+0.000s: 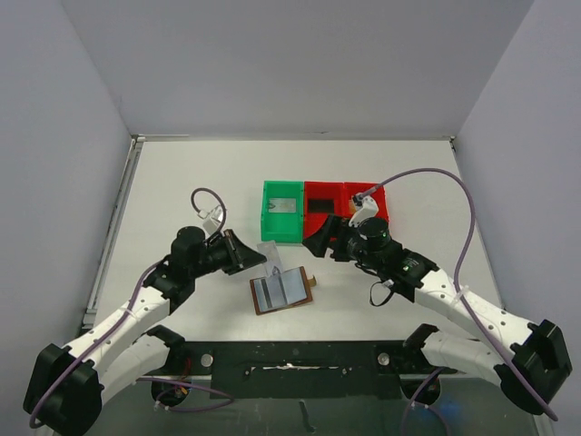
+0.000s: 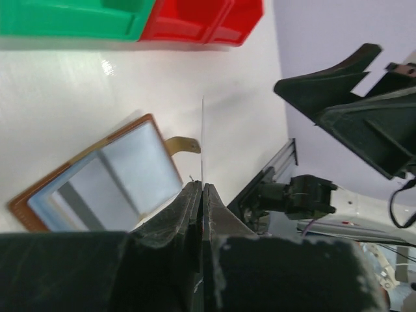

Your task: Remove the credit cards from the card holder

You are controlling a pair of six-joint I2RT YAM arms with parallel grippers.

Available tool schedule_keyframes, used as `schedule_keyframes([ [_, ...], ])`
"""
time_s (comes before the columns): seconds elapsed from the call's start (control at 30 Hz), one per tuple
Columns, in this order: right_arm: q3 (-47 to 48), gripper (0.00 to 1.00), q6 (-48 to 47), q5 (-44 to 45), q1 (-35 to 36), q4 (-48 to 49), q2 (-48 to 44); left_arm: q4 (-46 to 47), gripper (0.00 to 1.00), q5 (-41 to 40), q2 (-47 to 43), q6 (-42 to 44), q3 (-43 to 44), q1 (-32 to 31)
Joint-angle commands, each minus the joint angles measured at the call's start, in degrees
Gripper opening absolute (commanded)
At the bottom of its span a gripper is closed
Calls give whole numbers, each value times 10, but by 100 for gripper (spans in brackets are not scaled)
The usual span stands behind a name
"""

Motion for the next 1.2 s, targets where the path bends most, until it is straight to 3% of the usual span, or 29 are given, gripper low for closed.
schedule_keyframes([
  [0.0,-11,85,-63,14,-9,34,-33,162,0,33,-23,-61,-25,1],
  [0.17,50,89,-101,-29,-47,-37,-6,277,0,26,-16,-116,-65,2],
  [0.33,53,89,-92,-200,-108,-14,20,298,0,33,16,-104,-42,1],
  [0.37,56,94,-88,-221,-117,-17,25,316,0,30,23,-107,-46,1],
  [0.43,96,96,-94,-228,-130,-86,46,367,0,26,48,-119,-54,1],
  [0.5,126,92,-127,-245,-133,-150,63,393,0,32,84,-126,-45,2],
  [0.67,104,92,-126,-351,-153,-82,52,476,0,66,138,-171,-45,-8],
  [1.0,91,72,-79,-433,-151,29,95,486,0,109,151,-169,-25,-15],
  [1.17,74,60,-41,-408,-142,80,116,473,0,142,133,-150,-27,-15],
])
